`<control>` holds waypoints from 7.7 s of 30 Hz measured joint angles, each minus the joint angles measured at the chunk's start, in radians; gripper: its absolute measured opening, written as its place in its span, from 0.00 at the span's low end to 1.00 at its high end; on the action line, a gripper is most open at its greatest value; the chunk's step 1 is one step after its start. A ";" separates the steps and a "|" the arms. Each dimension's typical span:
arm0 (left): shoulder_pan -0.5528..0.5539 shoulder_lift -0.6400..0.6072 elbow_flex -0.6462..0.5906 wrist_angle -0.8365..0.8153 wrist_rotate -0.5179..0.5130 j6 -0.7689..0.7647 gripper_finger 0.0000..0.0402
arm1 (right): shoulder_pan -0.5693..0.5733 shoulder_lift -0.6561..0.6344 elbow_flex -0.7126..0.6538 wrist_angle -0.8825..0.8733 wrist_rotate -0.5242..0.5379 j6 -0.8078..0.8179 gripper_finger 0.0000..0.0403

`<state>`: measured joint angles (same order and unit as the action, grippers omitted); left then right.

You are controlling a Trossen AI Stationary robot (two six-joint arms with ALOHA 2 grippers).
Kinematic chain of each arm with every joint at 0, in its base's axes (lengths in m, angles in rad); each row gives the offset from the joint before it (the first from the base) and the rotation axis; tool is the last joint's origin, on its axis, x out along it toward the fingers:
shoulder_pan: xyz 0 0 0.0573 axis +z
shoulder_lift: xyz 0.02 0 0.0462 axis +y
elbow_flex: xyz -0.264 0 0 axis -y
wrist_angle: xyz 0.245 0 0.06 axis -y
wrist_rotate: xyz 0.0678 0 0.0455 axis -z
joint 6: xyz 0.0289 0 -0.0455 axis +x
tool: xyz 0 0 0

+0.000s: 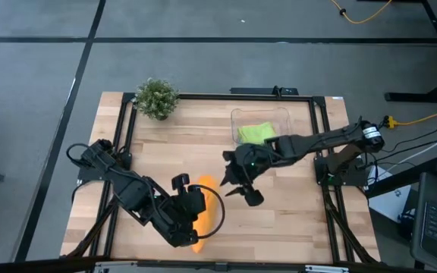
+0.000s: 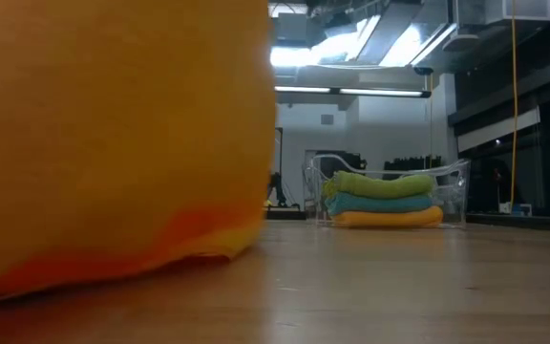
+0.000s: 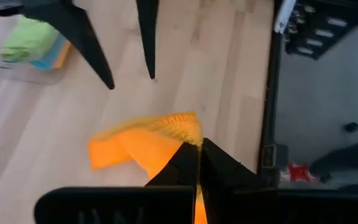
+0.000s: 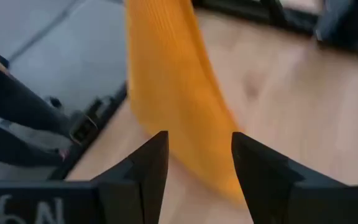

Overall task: Fold microfiber towels
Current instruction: Fold the orange microfiber cloth

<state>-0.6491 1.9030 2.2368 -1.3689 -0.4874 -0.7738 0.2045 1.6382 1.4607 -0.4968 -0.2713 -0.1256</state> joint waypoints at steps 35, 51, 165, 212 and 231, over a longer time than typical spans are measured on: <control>0.014 0.008 0.000 0.077 0.164 0.390 0.00 | 0.110 0.215 -0.025 0.303 -0.045 -0.037 0.44; -0.093 0.003 -0.042 -0.204 0.191 -0.036 0.00 | 0.069 0.284 -0.025 -0.037 0.050 0.198 0.44; -0.003 -0.209 -0.189 0.017 0.043 -0.170 0.00 | 0.325 -0.163 0.210 -0.613 0.361 1.140 0.00; 0.175 -0.256 -0.610 -0.102 0.421 -0.114 0.00 | 0.068 0.118 0.210 -0.728 0.211 0.815 0.00; 0.034 -0.257 -0.331 0.028 0.429 -0.180 0.00 | 0.229 0.002 0.210 -0.685 0.019 0.934 0.00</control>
<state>-0.6153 1.6459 1.9060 -1.3413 -0.0588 -0.9534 0.4331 1.6401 1.6703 -1.1822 -0.2520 0.8085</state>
